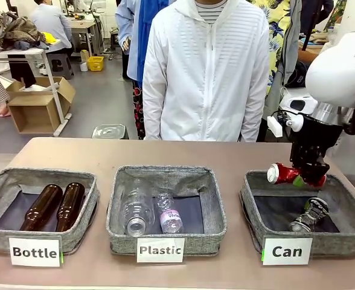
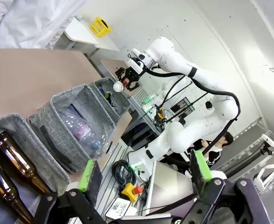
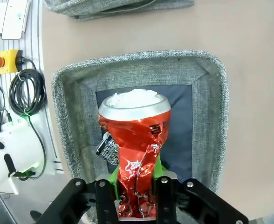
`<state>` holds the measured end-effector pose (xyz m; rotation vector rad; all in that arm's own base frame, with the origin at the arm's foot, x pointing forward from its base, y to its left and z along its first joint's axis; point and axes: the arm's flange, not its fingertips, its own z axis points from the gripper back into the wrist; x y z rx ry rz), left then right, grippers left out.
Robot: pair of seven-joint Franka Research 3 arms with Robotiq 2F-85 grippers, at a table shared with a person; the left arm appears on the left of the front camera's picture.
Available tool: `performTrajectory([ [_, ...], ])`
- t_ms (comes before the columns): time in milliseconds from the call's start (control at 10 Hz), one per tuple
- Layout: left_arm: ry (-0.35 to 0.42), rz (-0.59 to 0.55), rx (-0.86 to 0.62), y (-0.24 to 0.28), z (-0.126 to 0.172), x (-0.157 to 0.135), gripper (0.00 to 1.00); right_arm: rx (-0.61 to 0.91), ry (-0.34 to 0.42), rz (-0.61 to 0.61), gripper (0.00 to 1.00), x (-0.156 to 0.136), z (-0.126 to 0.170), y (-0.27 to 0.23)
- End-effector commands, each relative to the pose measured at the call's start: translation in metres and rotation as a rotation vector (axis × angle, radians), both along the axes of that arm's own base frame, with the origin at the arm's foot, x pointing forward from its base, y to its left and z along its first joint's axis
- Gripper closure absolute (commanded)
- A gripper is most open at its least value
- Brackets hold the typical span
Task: Sort the can waste into the basket.
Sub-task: Pick up the can waste from the table and place it in the right Fabric basket.
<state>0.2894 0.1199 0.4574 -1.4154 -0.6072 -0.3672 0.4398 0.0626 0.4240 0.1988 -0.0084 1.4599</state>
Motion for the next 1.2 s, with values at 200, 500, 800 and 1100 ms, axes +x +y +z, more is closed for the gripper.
performTrajectory([
  [200,0.008,-0.012,0.0,0.003,0.003,-0.004,0.0,-0.015,-0.05,0.011,0.0,0.003,-0.002,0.0],
  [500,0.008,-0.012,0.0,0.003,0.003,-0.004,0.0,0.003,-0.04,-0.024,0.0,0.005,-0.004,0.001],
  [800,0.008,-0.012,0.0,0.003,0.003,-0.004,0.0,0.101,0.001,-0.137,0.0,0.01,-0.002,-0.003],
  [1100,0.008,-0.012,0.0,0.003,0.003,-0.004,0.0,0.567,0.256,-0.787,0.0,0.028,0.013,-0.014],
])
